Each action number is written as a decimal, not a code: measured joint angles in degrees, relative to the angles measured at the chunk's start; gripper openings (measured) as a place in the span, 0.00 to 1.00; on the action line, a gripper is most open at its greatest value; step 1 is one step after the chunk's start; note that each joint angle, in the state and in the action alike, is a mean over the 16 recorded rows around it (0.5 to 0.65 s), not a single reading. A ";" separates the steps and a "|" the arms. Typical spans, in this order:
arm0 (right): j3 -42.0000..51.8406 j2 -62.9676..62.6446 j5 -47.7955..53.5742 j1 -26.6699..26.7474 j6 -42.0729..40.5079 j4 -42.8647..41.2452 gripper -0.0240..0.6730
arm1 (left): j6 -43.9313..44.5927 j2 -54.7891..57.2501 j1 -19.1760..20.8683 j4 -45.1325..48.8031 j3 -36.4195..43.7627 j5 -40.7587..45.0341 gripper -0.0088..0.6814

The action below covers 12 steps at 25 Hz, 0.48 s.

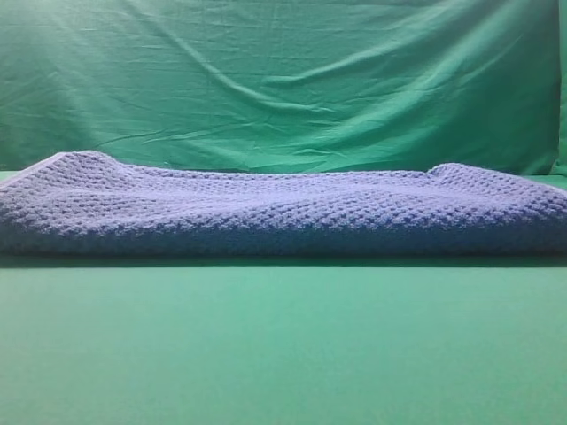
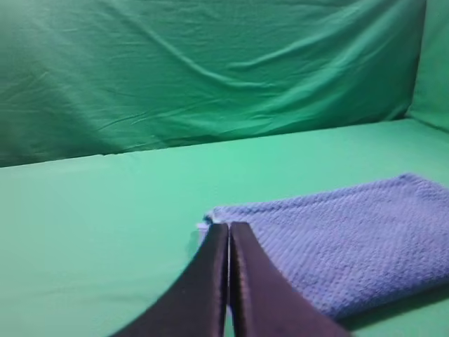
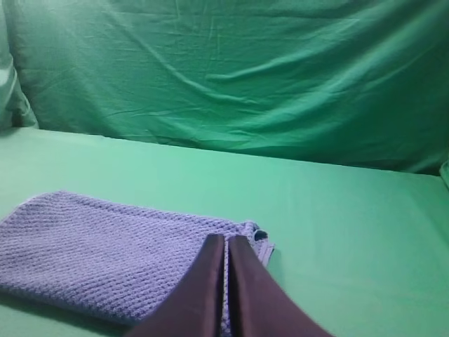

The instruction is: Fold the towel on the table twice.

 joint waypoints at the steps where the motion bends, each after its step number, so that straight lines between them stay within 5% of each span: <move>1: 1.58 0.00 -1.58 0.00 -0.01 -0.01 0.03 | 0.00 0.00 0.00 0.36 1.23 -0.69 0.01; 12: 13.05 0.00 -8.63 0.00 -0.13 -0.09 0.03 | 0.03 0.00 0.00 0.80 8.25 -1.44 0.01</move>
